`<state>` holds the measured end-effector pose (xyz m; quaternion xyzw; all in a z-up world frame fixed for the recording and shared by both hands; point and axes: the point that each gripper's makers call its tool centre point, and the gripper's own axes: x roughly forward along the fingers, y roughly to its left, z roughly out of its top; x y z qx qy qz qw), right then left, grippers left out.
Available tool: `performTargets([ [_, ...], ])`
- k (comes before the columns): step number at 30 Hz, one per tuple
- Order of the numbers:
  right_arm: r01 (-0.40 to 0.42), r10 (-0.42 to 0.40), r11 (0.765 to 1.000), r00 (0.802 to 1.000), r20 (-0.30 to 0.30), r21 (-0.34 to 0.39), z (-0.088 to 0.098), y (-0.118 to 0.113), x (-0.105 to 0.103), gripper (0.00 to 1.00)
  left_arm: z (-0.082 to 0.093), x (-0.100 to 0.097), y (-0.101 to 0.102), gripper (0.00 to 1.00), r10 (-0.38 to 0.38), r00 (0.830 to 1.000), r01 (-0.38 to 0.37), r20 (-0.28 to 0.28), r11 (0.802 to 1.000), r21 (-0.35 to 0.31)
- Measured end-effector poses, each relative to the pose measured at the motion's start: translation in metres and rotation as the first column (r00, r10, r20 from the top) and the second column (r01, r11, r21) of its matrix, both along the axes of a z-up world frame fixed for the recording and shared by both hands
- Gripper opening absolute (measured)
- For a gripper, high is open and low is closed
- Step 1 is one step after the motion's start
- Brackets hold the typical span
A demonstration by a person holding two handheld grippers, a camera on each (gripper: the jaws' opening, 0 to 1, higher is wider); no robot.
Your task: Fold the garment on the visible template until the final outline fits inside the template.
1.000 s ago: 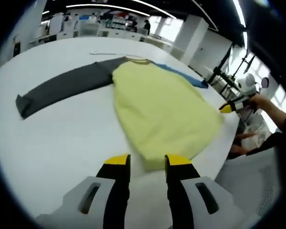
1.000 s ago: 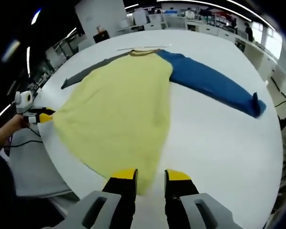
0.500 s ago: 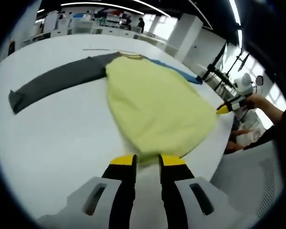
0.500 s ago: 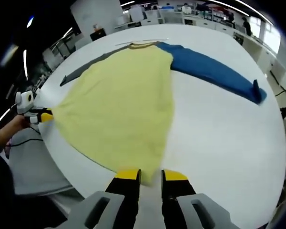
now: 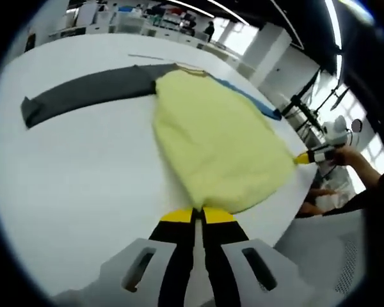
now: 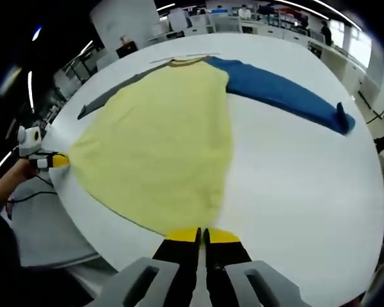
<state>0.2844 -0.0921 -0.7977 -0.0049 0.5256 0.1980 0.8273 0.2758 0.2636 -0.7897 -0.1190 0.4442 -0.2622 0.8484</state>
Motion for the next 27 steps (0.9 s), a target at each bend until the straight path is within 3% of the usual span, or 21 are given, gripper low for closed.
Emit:
performTargets([
  [3, 0.01, -0.01, 1.0, 1.0, 0.006, 0.011, 0.007, -0.001, 0.002, 0.0, 0.002, -0.002, 0.001, 0.0, 0.029, 0.999, -0.029, -0.046, 1.0, -0.006],
  [7, 0.007, -0.007, 1.0, 1.0, 0.004, 0.016, 0.01, 0.0, 0.002, 0.0, 0.003, -0.002, -0.001, 0.0, 0.036, 0.997, -0.036, -0.068, 0.999, 0.005],
  [9, 0.002, -0.002, 1.0, 1.0, 0.001, 0.008, 0.008, 0.0, 0.002, 0.0, -0.007, -0.011, 0.003, 0.0, 0.077, 0.984, -0.069, -0.159, 0.996, 0.056],
  [10, 0.0, 0.0, 1.0, 1.0, -0.001, 0.004, 0.006, 0.0, 0.002, 0.0, -0.01, -0.013, 0.003, 0.0, 0.074, 0.982, -0.063, -0.175, 0.996, 0.07],
  [11, -0.002, 0.002, 1.0, 1.0, -0.003, -0.003, 0.004, 0.0, 0.001, 0.0, -0.011, -0.011, 0.001, 0.0, 0.061, 0.987, -0.049, -0.15, 0.996, 0.078],
  [18, -0.012, 0.012, 0.999, 1.0, -0.019, -0.029, -0.007, -0.003, -0.002, 0.0, -0.013, -0.011, 0.0, 0.01, 0.07, 0.984, -0.051, -0.165, 0.992, 0.116],
  [27, -0.03, 0.029, 0.999, 1.0, -0.009, -0.018, -0.007, -0.003, -0.002, 0.0, -0.012, -0.012, 0.001, 0.03, 0.036, 0.992, -0.017, -0.124, 0.989, 0.146],
])
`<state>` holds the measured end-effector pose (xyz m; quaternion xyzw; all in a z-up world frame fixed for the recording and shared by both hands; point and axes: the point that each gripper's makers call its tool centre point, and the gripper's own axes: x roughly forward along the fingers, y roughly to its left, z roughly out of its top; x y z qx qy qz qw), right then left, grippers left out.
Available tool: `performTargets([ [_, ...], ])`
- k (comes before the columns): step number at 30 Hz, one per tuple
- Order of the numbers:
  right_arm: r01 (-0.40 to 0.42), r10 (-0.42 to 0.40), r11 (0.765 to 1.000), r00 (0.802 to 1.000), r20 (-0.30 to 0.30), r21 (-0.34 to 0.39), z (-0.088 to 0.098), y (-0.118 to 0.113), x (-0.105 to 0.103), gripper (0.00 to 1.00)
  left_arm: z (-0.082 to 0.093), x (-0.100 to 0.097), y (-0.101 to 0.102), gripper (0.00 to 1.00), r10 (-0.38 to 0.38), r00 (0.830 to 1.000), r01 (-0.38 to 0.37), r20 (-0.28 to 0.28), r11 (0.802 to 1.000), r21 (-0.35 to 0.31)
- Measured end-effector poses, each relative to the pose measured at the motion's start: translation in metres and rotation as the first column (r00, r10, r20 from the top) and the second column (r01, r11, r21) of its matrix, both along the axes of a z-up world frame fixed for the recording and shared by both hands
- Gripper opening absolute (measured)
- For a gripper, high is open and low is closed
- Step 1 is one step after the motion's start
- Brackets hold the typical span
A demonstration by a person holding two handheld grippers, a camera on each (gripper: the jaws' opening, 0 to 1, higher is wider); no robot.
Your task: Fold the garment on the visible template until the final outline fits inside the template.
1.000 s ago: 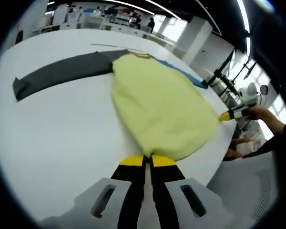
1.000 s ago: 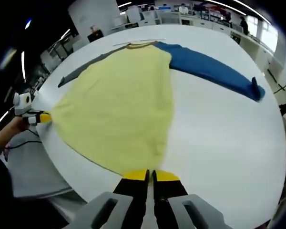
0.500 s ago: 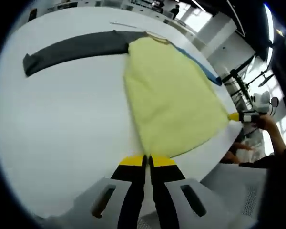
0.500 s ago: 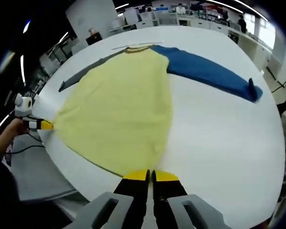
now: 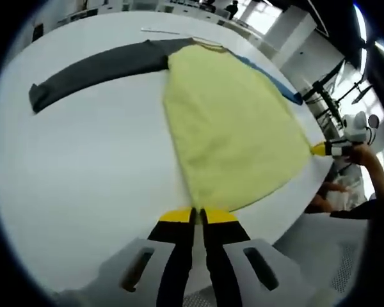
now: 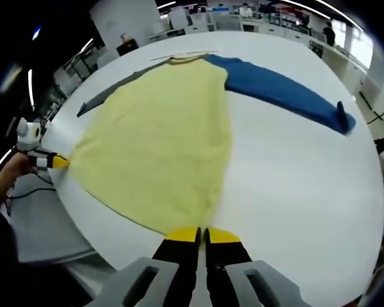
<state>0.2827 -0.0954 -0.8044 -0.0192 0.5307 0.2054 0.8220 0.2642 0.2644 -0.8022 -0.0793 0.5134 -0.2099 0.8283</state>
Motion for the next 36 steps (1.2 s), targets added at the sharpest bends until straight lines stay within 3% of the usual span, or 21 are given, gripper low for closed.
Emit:
performTargets([
  [5, -0.01, 0.01, 1.0, 1.0, 0.015, 0.002, 0.003, -0.002, 0.001, 0.07, 0.005, 0.001, -0.003, 0.12, -0.004, 1.0, 0.005, 0.031, 1.0, -0.021],
  [15, -0.007, 0.003, 0.999, 0.996, 0.089, 0.05, 0.023, -0.001, 0.015, 0.42, 0.019, 0.011, -0.006, 0.4, -0.024, 0.988, 0.032, 0.152, 0.998, -0.05],
  [22, 0.026, -0.038, 0.997, 0.987, 0.154, 0.077, 0.04, -0.013, 0.037, 0.57, 0.032, 0.023, -0.01, 0.64, -0.041, 0.967, 0.059, 0.25, 0.996, -0.067],
  [25, 0.034, -0.047, 0.997, 0.984, 0.172, 0.074, 0.045, -0.021, 0.044, 0.62, 0.04, 0.029, -0.011, 0.73, -0.055, 0.949, 0.078, 0.31, 0.995, -0.063],
  [36, 0.052, -0.062, 0.997, 0.974, 0.219, 0.051, 0.051, -0.042, 0.064, 0.82, 0.053, 0.038, -0.019, 0.94, -0.093, 0.916, 0.126, 0.391, 0.99, -0.06],
])
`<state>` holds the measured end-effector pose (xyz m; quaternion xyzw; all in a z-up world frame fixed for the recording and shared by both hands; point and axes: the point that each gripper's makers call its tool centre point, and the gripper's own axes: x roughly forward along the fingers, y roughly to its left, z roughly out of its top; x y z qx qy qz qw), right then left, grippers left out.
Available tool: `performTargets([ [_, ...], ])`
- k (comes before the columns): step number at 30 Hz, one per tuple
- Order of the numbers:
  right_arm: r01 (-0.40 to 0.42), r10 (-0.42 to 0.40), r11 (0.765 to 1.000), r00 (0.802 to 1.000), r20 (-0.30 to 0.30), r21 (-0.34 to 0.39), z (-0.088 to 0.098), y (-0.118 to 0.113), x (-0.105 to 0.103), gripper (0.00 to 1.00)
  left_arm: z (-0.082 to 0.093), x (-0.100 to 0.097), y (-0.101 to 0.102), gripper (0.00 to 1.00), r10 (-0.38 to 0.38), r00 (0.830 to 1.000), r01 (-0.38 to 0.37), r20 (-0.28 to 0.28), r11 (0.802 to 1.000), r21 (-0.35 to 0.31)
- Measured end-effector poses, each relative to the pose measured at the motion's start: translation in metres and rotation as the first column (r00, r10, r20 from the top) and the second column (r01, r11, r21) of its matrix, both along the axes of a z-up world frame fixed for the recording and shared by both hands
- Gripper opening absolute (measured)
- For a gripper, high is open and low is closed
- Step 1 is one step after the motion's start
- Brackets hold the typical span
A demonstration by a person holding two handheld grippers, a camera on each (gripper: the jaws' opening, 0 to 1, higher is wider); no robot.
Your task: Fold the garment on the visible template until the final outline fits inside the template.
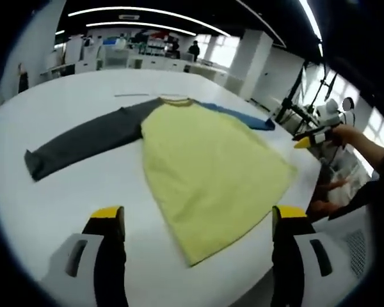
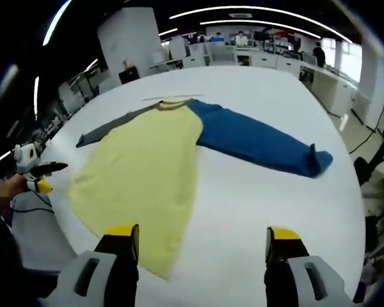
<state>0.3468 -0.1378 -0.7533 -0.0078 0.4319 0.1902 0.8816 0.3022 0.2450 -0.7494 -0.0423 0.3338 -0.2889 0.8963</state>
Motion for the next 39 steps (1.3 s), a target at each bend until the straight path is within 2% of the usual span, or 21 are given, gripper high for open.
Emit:
performTargets([
  [3, 0.012, -0.012, 1.0, 1.0, 0.015, 0.0, 0.005, -0.009, 0.01, 0.83, 0.003, 0.002, -0.002, 0.99, -0.012, 1.0, 0.012, 0.016, 1.0, -0.004],
  [10, 0.051, -0.051, 0.999, 0.997, 0.063, -0.012, 0.016, -0.031, 0.035, 0.84, 0.008, 0.007, -0.003, 0.99, -0.027, 0.999, 0.026, 0.041, 1.0, 0.005],
  [22, 0.117, -0.109, 0.992, 0.985, 0.137, -0.053, 0.023, -0.065, 0.079, 0.73, 0.015, 0.013, -0.001, 0.99, -0.037, 0.996, 0.036, 0.078, 0.999, 0.014],
  [28, 0.148, -0.136, 0.987, 0.976, 0.169, -0.06, 0.022, -0.08, 0.103, 0.62, 0.016, 0.014, -0.002, 0.99, -0.051, 0.995, 0.05, 0.083, 0.999, 0.015],
  [32, 0.174, -0.158, 0.981, 0.971, 0.18, -0.08, 0.016, -0.092, 0.119, 0.5, 0.017, 0.014, -0.002, 0.99, -0.053, 0.995, 0.052, 0.083, 0.999, 0.015],
  [34, 0.189, -0.171, 0.978, 0.969, 0.177, -0.089, 0.013, -0.096, 0.124, 0.43, 0.016, 0.014, -0.002, 0.99, -0.054, 0.995, 0.053, 0.081, 0.998, 0.017],
  [39, 0.22, -0.2, 0.97, 0.965, 0.172, -0.107, 0.003, -0.108, 0.136, 0.34, 0.014, 0.013, 0.0, 0.99, -0.055, 0.996, 0.053, 0.075, 0.998, 0.026],
])
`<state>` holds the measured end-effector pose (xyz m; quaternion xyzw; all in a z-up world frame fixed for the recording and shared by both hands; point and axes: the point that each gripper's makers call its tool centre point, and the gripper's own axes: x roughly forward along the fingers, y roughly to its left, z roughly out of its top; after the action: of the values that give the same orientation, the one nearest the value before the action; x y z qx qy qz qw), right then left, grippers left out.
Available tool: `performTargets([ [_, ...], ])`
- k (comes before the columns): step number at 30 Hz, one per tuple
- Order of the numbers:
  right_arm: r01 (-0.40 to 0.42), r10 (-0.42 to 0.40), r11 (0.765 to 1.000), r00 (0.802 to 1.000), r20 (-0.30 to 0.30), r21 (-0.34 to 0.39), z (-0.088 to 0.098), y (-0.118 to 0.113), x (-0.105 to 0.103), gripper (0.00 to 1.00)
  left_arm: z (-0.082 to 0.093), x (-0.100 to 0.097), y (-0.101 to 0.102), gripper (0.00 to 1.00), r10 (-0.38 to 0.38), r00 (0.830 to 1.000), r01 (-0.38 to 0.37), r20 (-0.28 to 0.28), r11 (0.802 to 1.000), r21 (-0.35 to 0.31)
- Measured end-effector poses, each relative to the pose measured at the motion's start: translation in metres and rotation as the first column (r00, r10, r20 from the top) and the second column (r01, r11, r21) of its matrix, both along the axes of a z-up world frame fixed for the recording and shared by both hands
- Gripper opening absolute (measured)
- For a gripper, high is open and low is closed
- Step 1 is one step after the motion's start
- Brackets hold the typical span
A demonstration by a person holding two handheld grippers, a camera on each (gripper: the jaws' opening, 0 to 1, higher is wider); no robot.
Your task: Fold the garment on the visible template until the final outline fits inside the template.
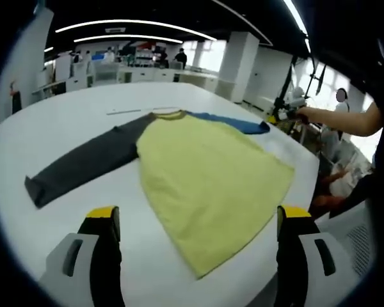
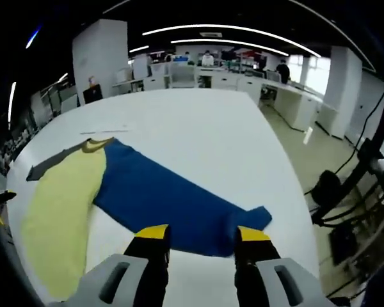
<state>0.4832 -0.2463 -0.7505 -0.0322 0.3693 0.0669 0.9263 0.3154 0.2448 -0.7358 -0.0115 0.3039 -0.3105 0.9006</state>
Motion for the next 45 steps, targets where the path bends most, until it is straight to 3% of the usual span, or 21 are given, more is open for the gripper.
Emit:
performTargets([
  [9, 0.043, -0.043, 0.998, 0.999, -0.003, -0.034, -0.011, -0.019, 0.021, 0.22, -0.002, 0.001, 0.002, 0.97, 0.009, 1.0, -0.009, -0.004, 1.0, 0.005],
  [12, 0.051, -0.052, 0.997, 0.999, -0.017, -0.059, -0.021, -0.033, 0.037, 0.17, -0.002, 0.001, 0.002, 0.96, 0.01, 1.0, -0.01, -0.003, 1.0, 0.006],
  [15, 0.066, -0.068, 0.996, 0.997, -0.026, -0.056, -0.024, -0.039, 0.04, 0.09, -0.002, 0.001, 0.002, 0.96, 0.01, 1.0, -0.01, -0.002, 1.0, 0.01],
  [18, 0.076, -0.078, 0.995, 0.996, -0.035, -0.064, -0.026, -0.044, 0.036, 0.0, -0.002, 0.001, 0.002, 0.96, 0.007, 1.0, -0.007, -0.002, 1.0, 0.013],
  [26, 0.11, -0.111, 0.992, 0.994, -0.019, -0.067, -0.017, -0.052, 0.028, 0.0, 0.0, 0.002, 0.0, 0.96, -0.001, 1.0, 0.001, 0.007, 1.0, 0.016],
  [29, 0.161, -0.162, 0.985, 0.987, -0.003, -0.061, -0.012, -0.062, 0.012, 0.0, 0.001, 0.002, 0.0, 0.96, -0.004, 1.0, 0.003, 0.012, 1.0, 0.013],
  [31, 0.176, -0.176, 0.982, 0.984, 0.002, -0.062, -0.015, -0.068, 0.014, 0.0, 0.001, 0.002, 0.0, 0.96, -0.005, 1.0, 0.004, 0.014, 1.0, 0.013],
  [33, 0.194, -0.195, 0.979, 0.981, 0.002, -0.064, -0.014, -0.066, -0.001, 0.0, 0.001, 0.002, 0.0, 0.96, -0.006, 1.0, 0.006, 0.015, 1.0, 0.013],
  [41, 0.263, -0.263, 0.964, 0.965, -0.005, -0.043, -0.02, -0.092, -0.015, 0.0, 0.001, 0.0, -0.002, 0.96, -0.014, 1.0, 0.014, 0.017, 1.0, 0.014],
  [45, 0.277, -0.277, 0.96, 0.961, -0.021, -0.033, -0.026, -0.074, -0.034, 0.0, 0.002, 0.0, -0.004, 0.96, -0.02, 1.0, 0.02, 0.018, 1.0, 0.015],
])
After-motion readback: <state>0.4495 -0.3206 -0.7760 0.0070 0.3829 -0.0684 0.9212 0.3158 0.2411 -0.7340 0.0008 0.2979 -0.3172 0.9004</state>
